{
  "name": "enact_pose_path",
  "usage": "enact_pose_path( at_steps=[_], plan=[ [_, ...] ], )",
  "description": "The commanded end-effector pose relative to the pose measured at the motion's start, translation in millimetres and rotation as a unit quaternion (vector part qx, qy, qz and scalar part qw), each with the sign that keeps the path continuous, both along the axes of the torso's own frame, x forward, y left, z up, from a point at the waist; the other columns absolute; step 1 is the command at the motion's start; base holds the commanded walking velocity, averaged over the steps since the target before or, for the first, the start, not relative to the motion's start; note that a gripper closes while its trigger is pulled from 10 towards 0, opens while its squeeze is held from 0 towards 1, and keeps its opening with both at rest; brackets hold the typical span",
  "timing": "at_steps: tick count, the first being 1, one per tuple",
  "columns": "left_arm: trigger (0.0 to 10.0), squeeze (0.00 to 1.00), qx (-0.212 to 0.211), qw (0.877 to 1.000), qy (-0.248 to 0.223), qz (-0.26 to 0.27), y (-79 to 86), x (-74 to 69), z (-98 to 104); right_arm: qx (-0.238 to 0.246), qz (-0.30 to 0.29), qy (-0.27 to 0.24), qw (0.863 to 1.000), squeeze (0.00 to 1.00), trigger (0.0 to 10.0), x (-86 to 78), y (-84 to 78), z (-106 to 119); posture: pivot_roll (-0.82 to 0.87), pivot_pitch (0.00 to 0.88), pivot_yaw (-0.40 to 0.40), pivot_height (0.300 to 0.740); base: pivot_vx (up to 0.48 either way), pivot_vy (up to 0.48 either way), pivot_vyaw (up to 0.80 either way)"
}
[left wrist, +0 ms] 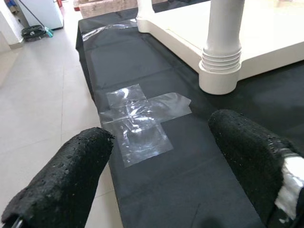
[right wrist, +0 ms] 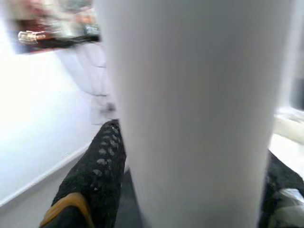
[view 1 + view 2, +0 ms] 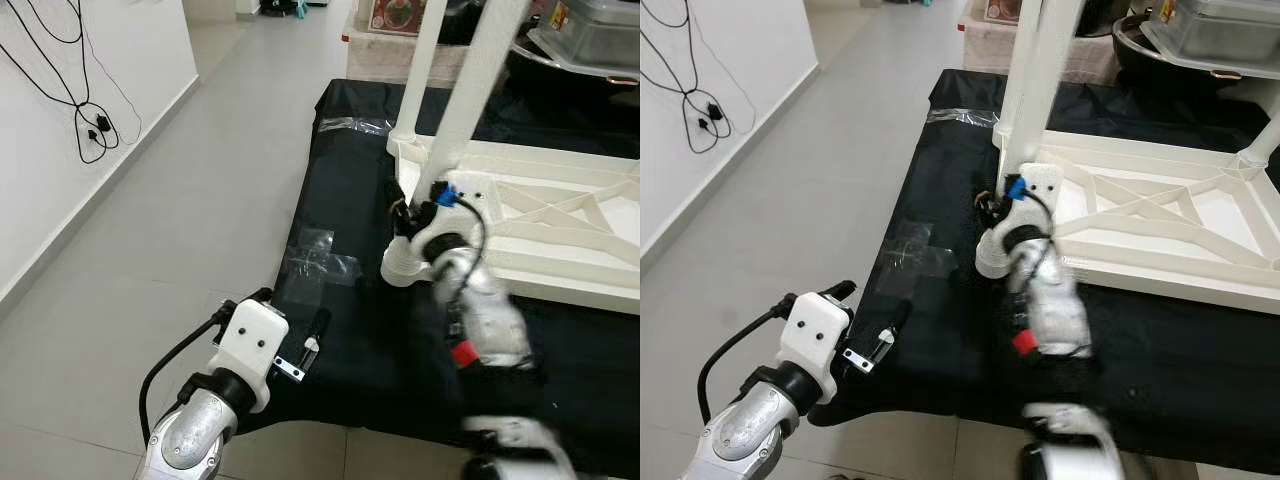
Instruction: Building children table
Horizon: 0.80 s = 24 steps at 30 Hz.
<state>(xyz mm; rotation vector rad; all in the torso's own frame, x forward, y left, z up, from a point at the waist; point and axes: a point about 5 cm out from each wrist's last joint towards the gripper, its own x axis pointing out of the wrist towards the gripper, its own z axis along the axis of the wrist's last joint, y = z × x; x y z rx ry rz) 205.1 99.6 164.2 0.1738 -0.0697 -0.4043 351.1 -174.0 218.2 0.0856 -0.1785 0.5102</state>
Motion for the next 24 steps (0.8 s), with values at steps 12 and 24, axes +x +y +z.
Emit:
enact_pose_path(
  at_steps=[12,24],
  plan=[
    [10.0,0.00,0.009,1.000,-0.001,-0.003,-2.5,-0.2,-3,-0.082,0.315,0.056,0.944,0.00,10.0,15.9,18.5,3,0.17,0.109,-0.057,0.740,0.000,0.000,0.00],
    [10.0,0.00,0.009,1.000,-0.002,-0.002,-2.3,-3.5,-1,-0.053,0.366,0.050,0.928,0.00,0.0,24.2,26.7,13,0.18,0.106,-0.066,0.740,0.000,0.000,0.00]
  ],
)
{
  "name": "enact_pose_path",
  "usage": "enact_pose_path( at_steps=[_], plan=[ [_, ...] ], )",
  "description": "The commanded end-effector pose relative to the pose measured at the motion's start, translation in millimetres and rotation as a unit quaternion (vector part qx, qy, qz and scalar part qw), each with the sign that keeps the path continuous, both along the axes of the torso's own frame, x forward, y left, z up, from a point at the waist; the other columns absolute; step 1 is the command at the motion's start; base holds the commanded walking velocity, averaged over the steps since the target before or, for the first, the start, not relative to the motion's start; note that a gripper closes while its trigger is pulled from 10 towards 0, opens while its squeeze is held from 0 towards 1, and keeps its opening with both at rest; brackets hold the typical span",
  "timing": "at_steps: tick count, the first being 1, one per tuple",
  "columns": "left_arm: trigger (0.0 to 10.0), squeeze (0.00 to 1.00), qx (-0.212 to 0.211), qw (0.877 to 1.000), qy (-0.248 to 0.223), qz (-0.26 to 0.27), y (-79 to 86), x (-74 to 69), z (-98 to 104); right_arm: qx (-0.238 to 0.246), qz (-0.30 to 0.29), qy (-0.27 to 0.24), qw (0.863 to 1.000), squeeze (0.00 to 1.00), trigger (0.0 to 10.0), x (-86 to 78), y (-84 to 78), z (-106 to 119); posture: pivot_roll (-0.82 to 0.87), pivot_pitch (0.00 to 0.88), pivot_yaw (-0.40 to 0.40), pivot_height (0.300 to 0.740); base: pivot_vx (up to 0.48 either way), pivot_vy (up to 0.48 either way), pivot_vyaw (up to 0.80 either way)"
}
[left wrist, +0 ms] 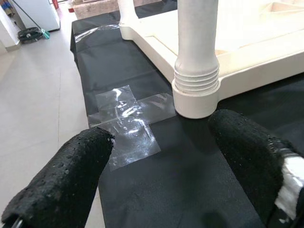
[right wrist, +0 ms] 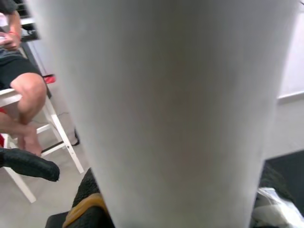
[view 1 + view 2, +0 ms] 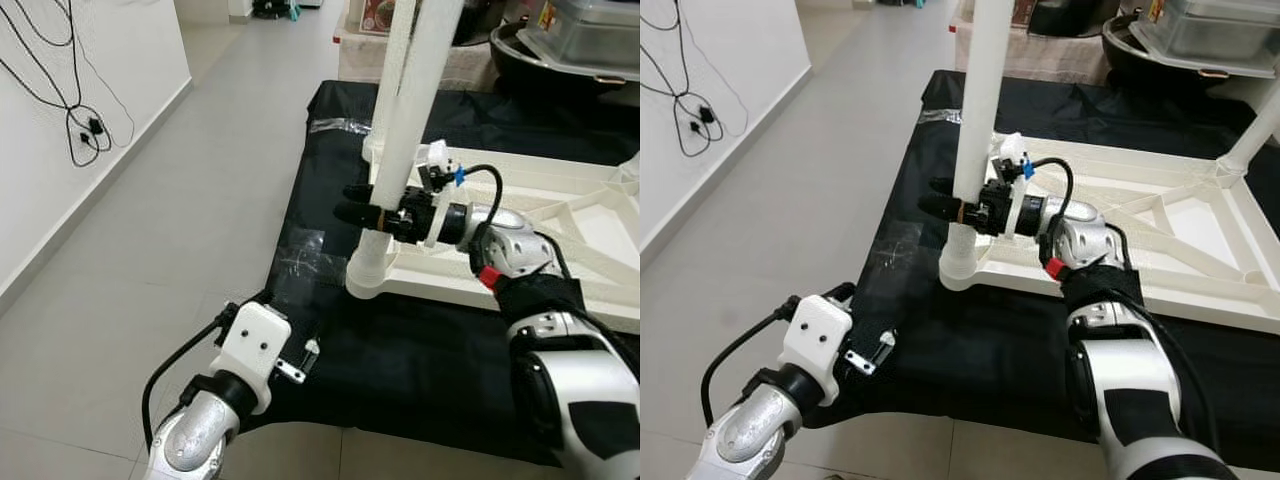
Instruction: Building children table
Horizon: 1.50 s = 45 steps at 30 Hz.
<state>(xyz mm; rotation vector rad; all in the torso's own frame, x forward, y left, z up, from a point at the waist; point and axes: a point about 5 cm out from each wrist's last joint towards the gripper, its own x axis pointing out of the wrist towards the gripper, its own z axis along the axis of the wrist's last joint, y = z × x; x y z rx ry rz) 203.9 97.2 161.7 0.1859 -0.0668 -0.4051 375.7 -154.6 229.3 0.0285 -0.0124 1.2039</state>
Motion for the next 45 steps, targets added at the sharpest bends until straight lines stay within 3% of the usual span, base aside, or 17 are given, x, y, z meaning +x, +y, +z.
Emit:
enact_pose_path(
  at_steps=[1,7,11,12,13,15,18,20,24,25,28,29,32,33,35,37,45],
  plan=[
    [10.0,0.00,0.002,1.000,-0.002,-0.002,-0.6,-2.2,1,0.024,0.013,0.006,1.000,0.00,0.0,0.9,7.1,2,0.18,0.104,-0.065,0.740,0.000,0.000,0.00],
    [10.0,0.00,0.001,1.000,-0.002,-0.009,-3.8,-1.0,-1,0.048,-0.207,-0.028,0.977,0.00,0.0,16.3,2.9,-4,0.16,0.098,-0.058,0.740,0.000,0.000,0.00],
    [10.0,0.00,0.001,1.000,-0.002,-0.009,-3.2,0.0,-1,0.006,-0.381,-0.021,0.924,0.00,0.0,20.4,-7.5,-17,0.16,0.096,-0.053,0.740,0.000,0.000,0.00],
    [10.0,0.00,0.001,1.000,-0.002,-0.010,-3.6,0.4,-1,-0.003,-0.476,-0.002,0.879,0.00,0.0,17.9,-18.7,-27,0.15,0.097,-0.049,0.740,0.000,0.000,0.00],
    [10.0,0.00,0.001,1.000,-0.002,-0.010,-3.6,0.4,-1,-0.003,-0.476,-0.002,0.879,0.00,0.0,17.9,-18.7,-27,0.15,0.097,-0.049,0.740,0.000,0.000,0.00],
    [10.0,0.00,0.001,1.000,-0.002,-0.015,-5.6,1.2,-1,-0.013,-0.623,0.011,0.782,0.00,0.0,-2.9,-36.8,-36,0.15,0.098,-0.048,0.740,0.000,0.000,0.00],
    [10.0,0.00,0.000,1.000,-0.002,-0.018,-7.8,1.7,-2,-0.001,-0.694,0.034,0.719,0.00,0.0,-26.4,-37.0,-38,0.14,0.100,-0.048,0.740,0.000,0.000,0.00],
    [10.0,0.00,0.001,1.000,-0.002,-0.021,-9.0,1.8,-2,0.012,-0.703,0.052,0.709,0.00,0.0,-34.8,-25.9,-39,0.14,0.104,-0.050,0.740,0.000,0.000,0.00],
    [10.0,0.00,0.003,1.000,-0.003,-0.022,-9.5,1.6,-2,0.041,-0.693,0.057,0.718,0.00,0.0,-34.3,-10.6,-39,0.14,0.107,-0.052,0.740,0.000,0.000,0.00],
    [10.0,0.00,0.003,1.000,-0.003,-0.022,-9.7,1.1,-3,0.074,-0.669,0.050,0.738,0.00,10.0,-30.3,0.7,-35,0.14,0.109,-0.053,0.740,0.000,0.000,0.00],
    [10.0,0.00,0.002,1.000,-0.002,-0.021,-9.6,0.4,-3,0.095,-0.649,0.027,0.754,0.00,10.0,-27.6,8.8,-28,0.14,0.110,-0.055,0.740,0.000,0.000,0.00],
    [10.0,0.00,0.001,1.000,0.000,-0.019,-9.7,-0.4,-3,0.109,-0.625,-0.008,0.773,1.00,10.0,-26.7,15.6,-19,0.14,0.113,-0.054,0.740,0.000,0.000,0.00],
    [10.0,0.00,0.002,1.000,0.000,-0.019,-9.9,-0.5,-3,0.111,-0.613,-0.021,0.782,1.00,10.0,-26.2,16.5,-15,0.14,0.114,-0.055,0.740,0.000,0.000,0.00],
    [10.0,0.00,0.002,1.000,0.000,-0.019,-10.0,-0.6,-3,0.107,-0.608,-0.034,0.786,0.00,10.0,-25.8,15.3,-12,0.14,0.115,-0.057,0.740,0.000,0.000,0.00],
    [10.0,0.00,0.001,1.000,0.000,-0.019,-9.9,-0.6,-3,0.123,-0.571,-0.013,0.812,0.00,10.0,-22.2,14.5,-11,0.14,0.117,-0.053,0.740,0.000,0.000,0.00],
    [10.0,0.00,0.001,1.000,-0.001,-0.018,-9.5,0.0,-3,0.145,-0.419,-0.015,0.896,0.00,10.0,-16.8,9.6,-2,0.14,0.117,-0.054,0.740,0.000,0.000,0.00],
    [10.0,0.00,0.002,1.000,-0.003,-0.018,-8.8,1.3,-3,0.074,-0.094,0.026,0.993,0.00,10.0,-24.8,-8.0,-9,0.15,0.113,-0.057,0.740,0.000,0.000,0.00]
  ],
)
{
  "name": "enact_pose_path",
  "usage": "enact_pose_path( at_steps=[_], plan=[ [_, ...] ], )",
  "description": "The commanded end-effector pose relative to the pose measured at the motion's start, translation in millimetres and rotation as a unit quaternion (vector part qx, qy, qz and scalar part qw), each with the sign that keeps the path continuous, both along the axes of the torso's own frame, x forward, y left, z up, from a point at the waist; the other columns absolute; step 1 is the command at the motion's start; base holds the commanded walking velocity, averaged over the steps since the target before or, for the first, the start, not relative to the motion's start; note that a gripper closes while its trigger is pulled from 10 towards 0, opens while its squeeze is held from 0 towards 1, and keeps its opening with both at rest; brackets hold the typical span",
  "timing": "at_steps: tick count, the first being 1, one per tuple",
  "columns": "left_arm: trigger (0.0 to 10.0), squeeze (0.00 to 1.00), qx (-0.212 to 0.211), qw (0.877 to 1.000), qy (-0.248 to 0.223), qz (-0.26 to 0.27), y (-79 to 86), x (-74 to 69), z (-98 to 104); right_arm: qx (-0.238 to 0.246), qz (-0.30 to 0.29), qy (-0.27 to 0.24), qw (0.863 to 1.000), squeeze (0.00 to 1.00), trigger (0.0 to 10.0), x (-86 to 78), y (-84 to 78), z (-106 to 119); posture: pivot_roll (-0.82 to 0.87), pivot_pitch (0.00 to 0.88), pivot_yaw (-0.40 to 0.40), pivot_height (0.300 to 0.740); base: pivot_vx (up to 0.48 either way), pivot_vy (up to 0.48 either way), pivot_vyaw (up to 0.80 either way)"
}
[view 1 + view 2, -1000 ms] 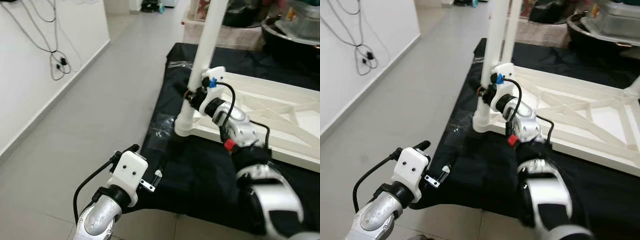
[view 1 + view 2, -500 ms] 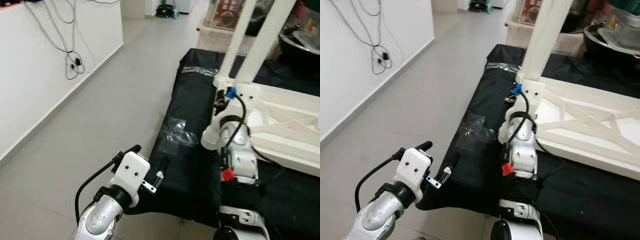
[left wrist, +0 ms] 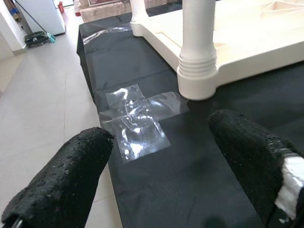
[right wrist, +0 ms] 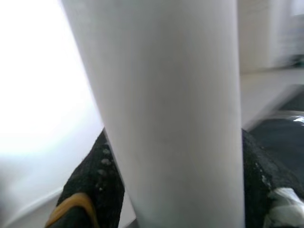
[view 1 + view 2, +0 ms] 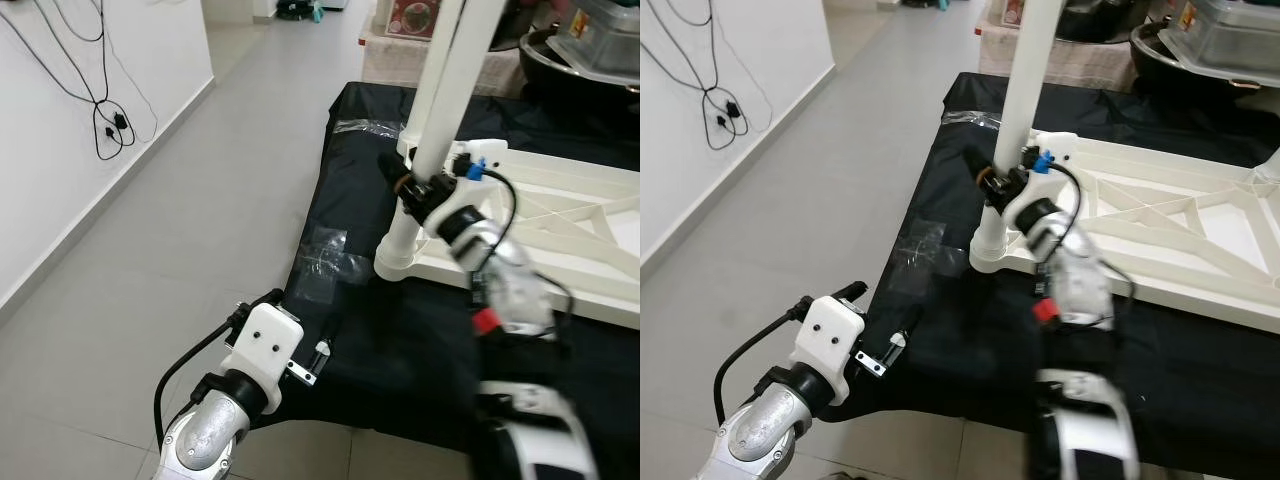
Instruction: Building children table
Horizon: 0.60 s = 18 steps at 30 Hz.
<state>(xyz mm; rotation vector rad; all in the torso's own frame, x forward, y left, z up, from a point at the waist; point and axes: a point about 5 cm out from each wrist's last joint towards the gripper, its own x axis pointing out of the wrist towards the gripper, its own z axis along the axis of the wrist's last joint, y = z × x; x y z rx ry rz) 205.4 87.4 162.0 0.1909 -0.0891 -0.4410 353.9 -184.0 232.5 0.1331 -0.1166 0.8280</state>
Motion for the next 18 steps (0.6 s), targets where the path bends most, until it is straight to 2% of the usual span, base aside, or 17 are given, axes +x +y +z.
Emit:
enact_pose_path(
  at_steps=[1,3,4,5,9,12,13,14,16,17,18],
  plan=[
    [10.0,0.00,0.001,1.000,0.007,0.001,1.0,-0.2,-4,0.008,0.095,0.029,0.995,0.00,10.0,-3.0,21.4,-12,0.15,0.113,-0.057,0.740,0.000,0.000,0.00],
    [10.0,0.00,0.001,1.000,0.006,0.001,0.2,0.1,-3,-0.005,0.148,0.034,0.988,0.00,10.0,-2.6,24.0,-13,0.15,0.113,-0.057,0.740,0.000,0.000,0.00],
    [10.0,0.00,0.001,1.000,0.006,0.001,0.2,0.1,-3,-0.005,0.148,0.034,0.988,0.00,10.0,-2.6,24.0,-13,0.15,0.113,-0.057,0.740,0.000,0.000,0.00],
    [10.0,0.00,0.000,1.000,0.005,0.001,-0.5,0.0,-2,-0.014,0.186,0.032,0.982,0.00,10.0,-0.3,28.3,-13,0.16,0.112,-0.060,0.740,0.000,0.000,0.00],
    [10.0,0.00,0.000,1.000,0.004,0.002,-0.5,-0.3,-1,-0.005,0.209,0.028,0.978,0.00,10.0,5.1,36.4,-9,0.16,0.113,-0.061,0.740,0.000,0.000,0.00],
    [10.0,0.00,0.000,1.000,0.004,0.002,-0.5,-0.3,-1,-0.005,0.209,0.028,0.978,0.00,10.0,5.1,36.4,-9,0.16,0.113,-0.061,0.740,0.000,0.000,0.00],
    [10.0,0.00,0.000,1.000,0.004,0.002,-0.3,-0.8,-1,0.006,0.214,0.022,0.977,0.00,0.0,9.4,43.8,-5,0.17,0.114,-0.063,0.740,0.000,0.000,0.00],
    [10.0,0.00,0.000,1.000,0.004,0.002,-0.4,-1.3,-1,0.018,0.193,0.017,0.981,0.00,0.0,15.7,49.6,-2,0.17,0.114,-0.065,0.740,0.000,0.000,0.00],
    [10.0,0.00,0.000,1.000,0.004,0.002,-0.4,-1.3,-1,0.018,0.193,0.017,0.981,0.00,0.0,15.7,49.6,-2,0.17,0.114,-0.065,0.740,0.000,0.000,0.00],
    [10.0,0.00,0.000,1.000,0.004,0.002,-0.8,-1.7,-1,0.020,0.153,0.009,0.988,0.00,0.0,21.5,52.8,-1,0.17,0.114,-0.066,0.740,0.000,0.000,0.00],
    [10.0,0.00,0.000,1.000,0.004,0.002,-0.8,-1.7,-1,0.020,0.153,0.009,0.988,0.00,0.0,21.5,52.8,-1,0.17,0.114,-0.066,0.740,0.000,0.000,0.00]
  ],
)
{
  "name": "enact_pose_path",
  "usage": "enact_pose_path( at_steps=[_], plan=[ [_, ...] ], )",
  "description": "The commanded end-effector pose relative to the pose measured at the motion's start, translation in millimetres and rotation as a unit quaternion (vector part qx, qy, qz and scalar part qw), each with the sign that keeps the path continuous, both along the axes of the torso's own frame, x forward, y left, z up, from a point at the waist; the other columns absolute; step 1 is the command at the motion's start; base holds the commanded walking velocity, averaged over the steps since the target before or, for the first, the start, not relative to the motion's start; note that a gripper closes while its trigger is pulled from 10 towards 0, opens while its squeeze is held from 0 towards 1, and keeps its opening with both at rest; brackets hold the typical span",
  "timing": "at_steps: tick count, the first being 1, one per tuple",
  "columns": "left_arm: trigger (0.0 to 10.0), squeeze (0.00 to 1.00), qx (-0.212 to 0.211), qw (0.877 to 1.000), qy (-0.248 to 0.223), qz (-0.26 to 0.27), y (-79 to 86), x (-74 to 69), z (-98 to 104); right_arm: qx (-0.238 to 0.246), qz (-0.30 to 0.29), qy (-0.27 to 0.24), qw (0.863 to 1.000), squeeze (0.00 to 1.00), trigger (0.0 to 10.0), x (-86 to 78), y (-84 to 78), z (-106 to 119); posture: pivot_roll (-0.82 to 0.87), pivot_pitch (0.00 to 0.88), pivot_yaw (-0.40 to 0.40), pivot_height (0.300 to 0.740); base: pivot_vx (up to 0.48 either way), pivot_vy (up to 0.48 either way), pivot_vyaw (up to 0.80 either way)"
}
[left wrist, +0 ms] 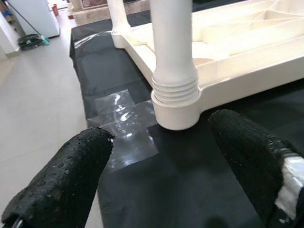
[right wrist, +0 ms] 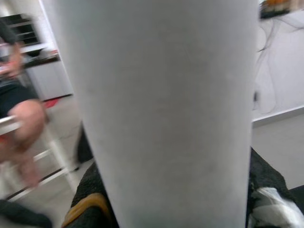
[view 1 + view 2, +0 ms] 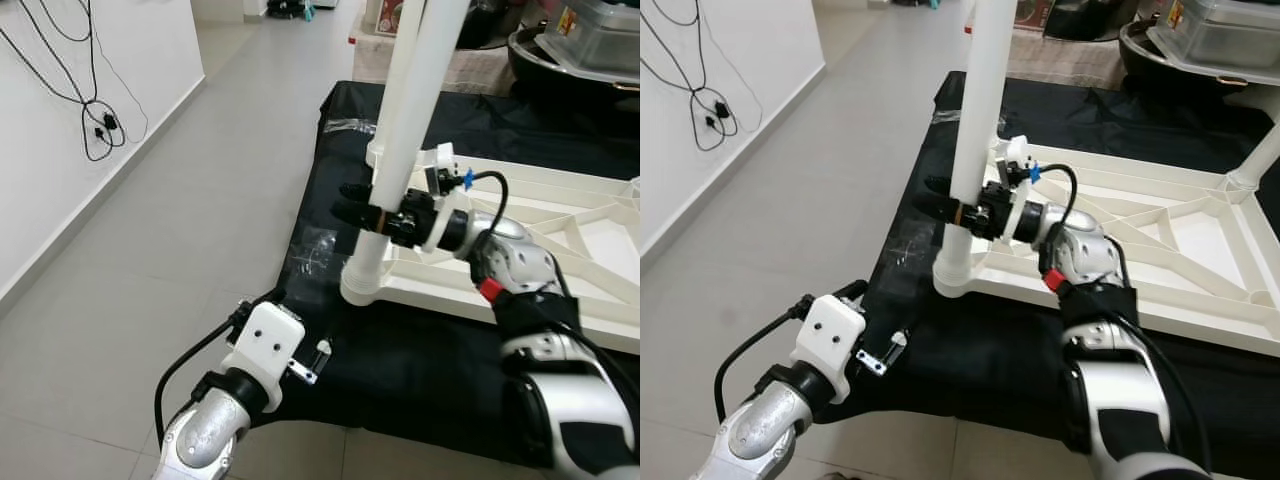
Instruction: Building children table
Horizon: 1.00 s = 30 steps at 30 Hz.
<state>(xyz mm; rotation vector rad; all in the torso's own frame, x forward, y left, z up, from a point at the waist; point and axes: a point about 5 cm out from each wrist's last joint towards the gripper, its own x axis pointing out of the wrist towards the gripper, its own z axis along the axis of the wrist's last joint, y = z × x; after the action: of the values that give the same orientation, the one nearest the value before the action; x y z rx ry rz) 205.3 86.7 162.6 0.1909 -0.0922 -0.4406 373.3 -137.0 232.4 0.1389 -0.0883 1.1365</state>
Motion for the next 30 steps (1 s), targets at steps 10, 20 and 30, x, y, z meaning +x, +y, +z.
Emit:
enact_pose_path(
  at_steps=[10,20,30],
  plan=[
    [10.0,0.00,-0.002,1.000,0.005,-0.008,-4.4,0.9,-2,-0.038,-0.610,0.084,0.787,0.00,0.0,-1.6,-42.4,-42,0.15,0.112,-0.052,0.740,0.000,0.000,0.00],
    [10.0,0.00,-0.001,1.000,0.004,-0.010,-4.5,0.1,-3,0.001,-0.654,0.098,0.750,0.00,0.0,-22.4,-26.8,-39,0.15,0.100,-0.057,0.740,0.000,0.000,0.00],
    [10.0,0.00,0.001,1.000,0.004,-0.007,-4.0,-0.1,-4,0.105,-0.434,0.021,0.895,0.00,10.0,0.7,5.6,-12,0.15,0.084,-0.053,0.740,0.000,0.000,0.00]
  ],
)
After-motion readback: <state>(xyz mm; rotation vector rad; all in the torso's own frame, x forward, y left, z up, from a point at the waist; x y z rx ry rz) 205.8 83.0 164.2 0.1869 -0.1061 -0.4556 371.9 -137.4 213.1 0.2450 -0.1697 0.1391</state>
